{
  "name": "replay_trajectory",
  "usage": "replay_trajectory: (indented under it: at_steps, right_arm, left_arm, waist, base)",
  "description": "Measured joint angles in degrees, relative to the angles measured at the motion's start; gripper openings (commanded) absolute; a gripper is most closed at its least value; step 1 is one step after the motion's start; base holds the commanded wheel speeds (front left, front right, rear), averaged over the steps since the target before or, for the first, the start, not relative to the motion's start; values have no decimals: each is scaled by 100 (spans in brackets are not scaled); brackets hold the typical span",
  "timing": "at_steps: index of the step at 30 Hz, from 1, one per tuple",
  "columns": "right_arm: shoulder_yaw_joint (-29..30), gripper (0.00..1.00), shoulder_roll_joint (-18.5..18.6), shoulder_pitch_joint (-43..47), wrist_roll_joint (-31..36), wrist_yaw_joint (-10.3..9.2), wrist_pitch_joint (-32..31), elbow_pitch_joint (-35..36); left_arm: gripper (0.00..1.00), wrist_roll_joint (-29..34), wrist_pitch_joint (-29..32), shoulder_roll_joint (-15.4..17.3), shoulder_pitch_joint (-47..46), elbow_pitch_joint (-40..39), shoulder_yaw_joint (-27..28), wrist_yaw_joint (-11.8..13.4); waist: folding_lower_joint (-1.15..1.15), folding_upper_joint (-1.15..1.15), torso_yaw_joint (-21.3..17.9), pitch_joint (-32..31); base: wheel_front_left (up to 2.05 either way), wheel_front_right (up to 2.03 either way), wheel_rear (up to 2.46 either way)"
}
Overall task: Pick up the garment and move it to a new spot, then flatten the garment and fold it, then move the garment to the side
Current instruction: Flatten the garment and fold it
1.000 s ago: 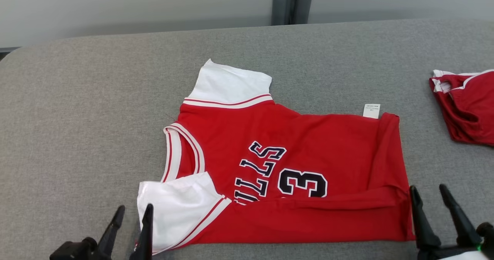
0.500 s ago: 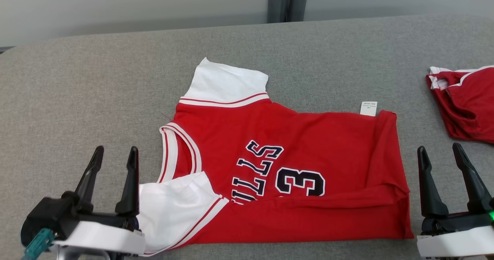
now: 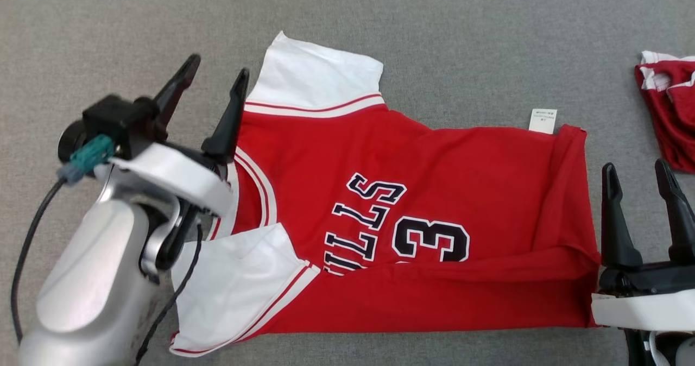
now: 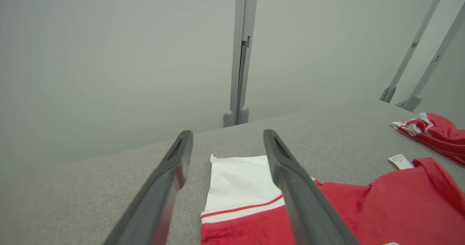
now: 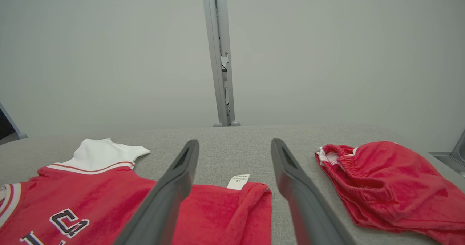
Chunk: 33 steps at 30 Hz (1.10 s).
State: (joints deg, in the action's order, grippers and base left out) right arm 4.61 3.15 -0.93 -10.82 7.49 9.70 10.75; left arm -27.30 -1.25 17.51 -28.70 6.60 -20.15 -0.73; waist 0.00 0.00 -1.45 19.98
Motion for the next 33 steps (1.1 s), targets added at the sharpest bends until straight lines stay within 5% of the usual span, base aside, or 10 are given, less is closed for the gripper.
replay_trajectory:
  at_steps: [10,22,23,24,25,33]
  right_arm:
    - [-197,100,-24,-411,-35,0,93,-33]
    - [-302,100,-26,-619,-226,0,277,-276]
    - [-289,100,-27,-619,-231,0,291,-287]
    - [-272,100,-27,-619,-236,0,296,-299]
    - [-237,100,-27,-621,-237,0,298,-322]
    - [77,100,-26,-814,-243,0,252,-515]
  left_arm:
    - [100,24,528,-482,-2271,2260,-549,-527]
    - [100,-200,836,-579,-3424,4688,-615,-627]
    - [94,-238,851,-601,-3495,4778,-632,-634]
    - [9,-261,842,-616,-3543,4844,-669,-636]
    - [0,-270,800,-637,-3566,4904,-693,-646]
    - [0,-620,242,-768,-3538,4830,-1183,-670]
  waist:
    - [0,0,-192,706]
    - [0,0,-678,1284]
    - [0,0,-688,1300]
    - [0,0,-687,1304]
    - [0,0,-677,1301]
    - [0,0,-507,1154]
  base:
    - [0,0,0]
    - [0,0,0]
    - [0,0,0]
    - [0,0,0]
    - [0,0,0]
    - [0,0,0]
